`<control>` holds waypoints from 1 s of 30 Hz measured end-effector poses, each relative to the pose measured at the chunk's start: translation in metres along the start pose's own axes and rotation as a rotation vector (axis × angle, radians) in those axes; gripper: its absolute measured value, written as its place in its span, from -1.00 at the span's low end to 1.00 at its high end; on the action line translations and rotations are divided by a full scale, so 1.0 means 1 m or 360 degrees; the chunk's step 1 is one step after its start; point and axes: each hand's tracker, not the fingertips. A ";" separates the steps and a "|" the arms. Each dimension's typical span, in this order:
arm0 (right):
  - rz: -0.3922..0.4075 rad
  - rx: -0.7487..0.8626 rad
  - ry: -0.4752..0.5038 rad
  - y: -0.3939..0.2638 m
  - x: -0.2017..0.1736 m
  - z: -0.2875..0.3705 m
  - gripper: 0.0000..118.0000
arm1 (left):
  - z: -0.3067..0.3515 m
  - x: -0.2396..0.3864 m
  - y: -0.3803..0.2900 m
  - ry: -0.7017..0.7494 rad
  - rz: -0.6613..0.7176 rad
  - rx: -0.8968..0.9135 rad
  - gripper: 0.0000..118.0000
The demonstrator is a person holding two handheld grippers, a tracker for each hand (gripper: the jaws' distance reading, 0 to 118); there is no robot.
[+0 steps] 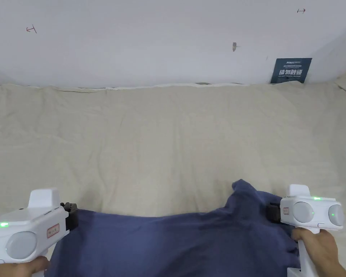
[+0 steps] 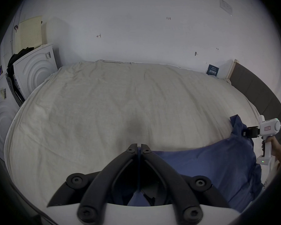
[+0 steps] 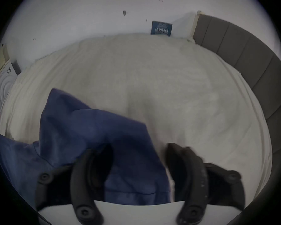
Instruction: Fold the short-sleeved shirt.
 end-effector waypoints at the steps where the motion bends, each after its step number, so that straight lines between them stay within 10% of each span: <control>1: -0.0012 0.0032 0.0038 -0.003 -0.002 0.006 0.09 | 0.001 -0.002 -0.002 0.0006 0.0003 -0.0004 -0.96; 2: -0.0006 0.0077 0.0007 -0.005 -0.005 0.013 -0.05 | 0.001 -0.004 -0.003 0.0009 0.0007 -0.0008 -0.96; 4: 0.0069 0.0106 -0.0028 -0.005 -0.009 0.022 -0.96 | 0.003 -0.003 -0.005 0.0026 0.0016 -0.0020 -0.96; 17: 0.0096 0.0591 0.0274 -0.054 0.028 0.184 -0.95 | 0.066 -0.014 -0.041 0.0105 0.0162 0.0036 -0.96; 30: 0.0031 0.0482 0.0341 -0.208 0.051 0.274 -0.95 | 0.150 -0.037 -0.139 0.0093 0.0214 -0.0073 -0.96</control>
